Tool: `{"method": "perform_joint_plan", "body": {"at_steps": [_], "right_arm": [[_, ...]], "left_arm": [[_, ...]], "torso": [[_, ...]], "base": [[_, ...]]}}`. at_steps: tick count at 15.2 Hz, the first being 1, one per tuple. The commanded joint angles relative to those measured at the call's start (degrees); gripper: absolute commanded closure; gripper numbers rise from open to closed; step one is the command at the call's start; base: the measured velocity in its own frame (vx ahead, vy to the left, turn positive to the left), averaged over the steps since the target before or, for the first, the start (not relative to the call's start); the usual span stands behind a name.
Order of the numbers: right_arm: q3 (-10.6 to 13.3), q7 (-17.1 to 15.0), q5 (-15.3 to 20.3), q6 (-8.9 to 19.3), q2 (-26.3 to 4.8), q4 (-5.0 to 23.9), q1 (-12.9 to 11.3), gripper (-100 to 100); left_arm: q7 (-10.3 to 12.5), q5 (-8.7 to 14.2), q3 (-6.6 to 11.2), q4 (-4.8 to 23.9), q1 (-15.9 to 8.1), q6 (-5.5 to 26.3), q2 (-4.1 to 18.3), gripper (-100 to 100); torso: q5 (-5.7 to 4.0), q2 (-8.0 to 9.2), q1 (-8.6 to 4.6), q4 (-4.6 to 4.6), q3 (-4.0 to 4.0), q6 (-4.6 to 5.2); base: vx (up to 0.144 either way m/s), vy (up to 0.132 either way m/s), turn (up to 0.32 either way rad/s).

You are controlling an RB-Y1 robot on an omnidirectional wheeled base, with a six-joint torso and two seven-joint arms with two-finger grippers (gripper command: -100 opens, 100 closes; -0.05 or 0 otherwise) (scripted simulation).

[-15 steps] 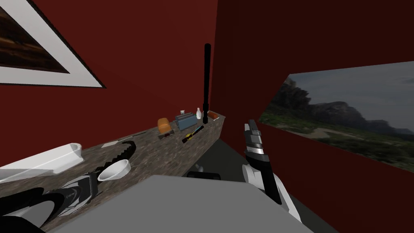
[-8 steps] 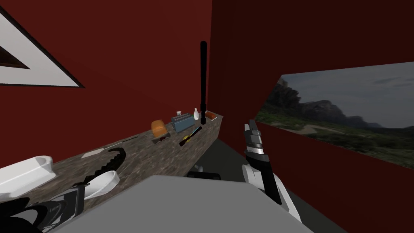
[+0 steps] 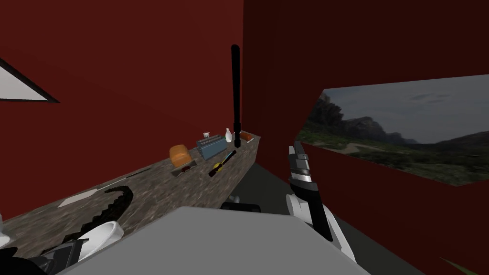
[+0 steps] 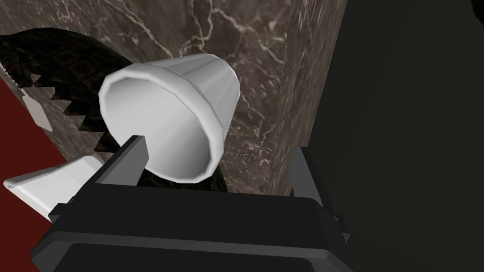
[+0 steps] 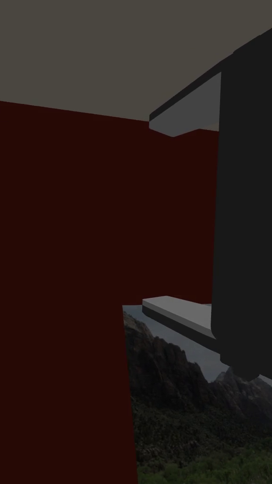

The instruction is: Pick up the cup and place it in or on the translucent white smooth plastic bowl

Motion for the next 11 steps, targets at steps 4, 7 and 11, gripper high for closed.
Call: {"method": "perform_joint_plan", "body": {"at_steps": [4, 7, 11], "right_arm": [[0.0, 0.0, 0.0, 0.0, 0.0, 0.0, 0.0, 0], [0.0, 0.0, 0.0, 0.0, 0.0, 0.0, 0.0, 0], [0.0, 0.0, 0.0, 0.0, 0.01, 0.0, 0.0, 0]], "left_arm": [[0.34, 1.24, 0.27, 0.16, 1.4, 2.65, 0.61, -100], [-0.49, -0.15, -0.94, 3.38, 0.44, 0.59, 0.73, -100], [-0.8, -0.8, -1.49, 4.62, 0.05, -0.27, 0.68, -100]], "torso": [[0.01, -0.02, 0.05, 0.0, -0.01, -0.01], [-0.02, 0.07, -0.14, 0.02, 0.04, -0.03], [-0.05, 0.14, -0.25, 0.04, 0.08, -0.03]], "base": [[0.024, 0.05, -0.133], [-0.004, -0.001, -0.014], [-0.012, -0.015, -0.01]]}}
